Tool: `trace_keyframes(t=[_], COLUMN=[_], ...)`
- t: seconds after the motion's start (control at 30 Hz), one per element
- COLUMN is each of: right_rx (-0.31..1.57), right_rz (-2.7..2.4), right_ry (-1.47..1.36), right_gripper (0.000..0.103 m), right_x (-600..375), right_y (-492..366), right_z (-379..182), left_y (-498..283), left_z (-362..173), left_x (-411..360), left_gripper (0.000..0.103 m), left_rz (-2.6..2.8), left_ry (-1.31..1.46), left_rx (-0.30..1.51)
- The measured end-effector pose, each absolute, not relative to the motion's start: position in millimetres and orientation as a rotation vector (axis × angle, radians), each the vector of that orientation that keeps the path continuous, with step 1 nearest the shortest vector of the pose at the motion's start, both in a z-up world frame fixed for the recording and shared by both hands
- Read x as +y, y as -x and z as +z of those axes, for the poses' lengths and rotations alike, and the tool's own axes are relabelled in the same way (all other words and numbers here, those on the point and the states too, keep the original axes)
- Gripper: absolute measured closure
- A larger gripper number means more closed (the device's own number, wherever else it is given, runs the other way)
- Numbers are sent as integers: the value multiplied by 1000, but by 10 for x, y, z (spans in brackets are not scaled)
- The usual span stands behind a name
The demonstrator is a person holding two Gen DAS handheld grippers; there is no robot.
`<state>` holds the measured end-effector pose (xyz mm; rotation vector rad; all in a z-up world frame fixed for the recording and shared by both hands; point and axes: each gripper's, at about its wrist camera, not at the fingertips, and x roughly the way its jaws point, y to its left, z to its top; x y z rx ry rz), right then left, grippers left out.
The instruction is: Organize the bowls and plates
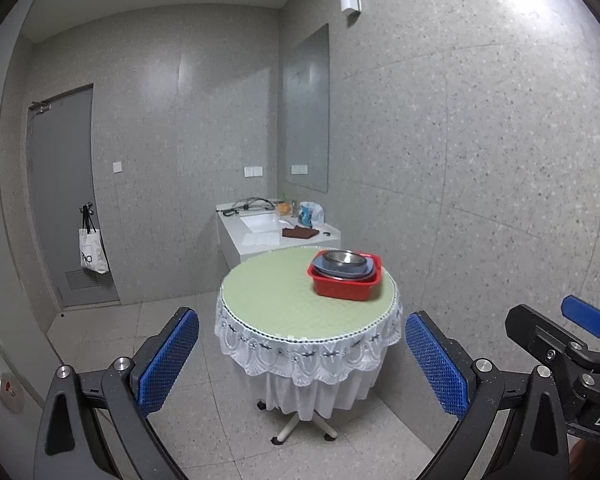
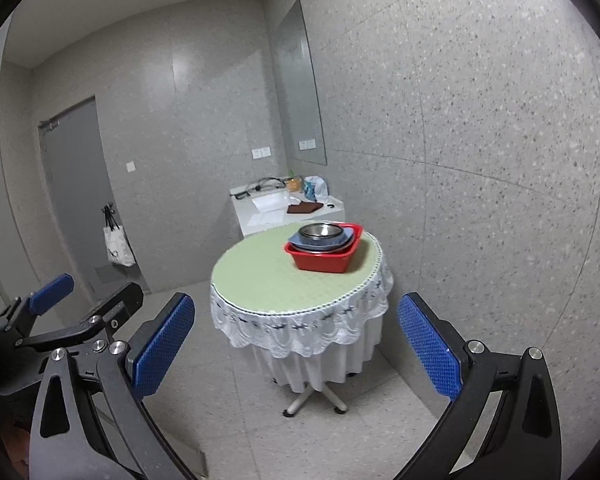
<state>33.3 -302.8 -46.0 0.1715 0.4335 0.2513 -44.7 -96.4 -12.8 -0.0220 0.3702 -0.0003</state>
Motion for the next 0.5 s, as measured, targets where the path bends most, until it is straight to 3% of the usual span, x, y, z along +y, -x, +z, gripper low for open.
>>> trace_keyframes(t=[0.5], right_rx=[390], right_rz=[236], right_ry=[-150], right_gripper=[0], right_x=[-2734], right_y=[-327], right_z=[-350], left_y=[375], left_z=[-117], left_x=[-656], left_gripper=[1], left_rz=[-15], left_ry=[26], left_rx=[331])
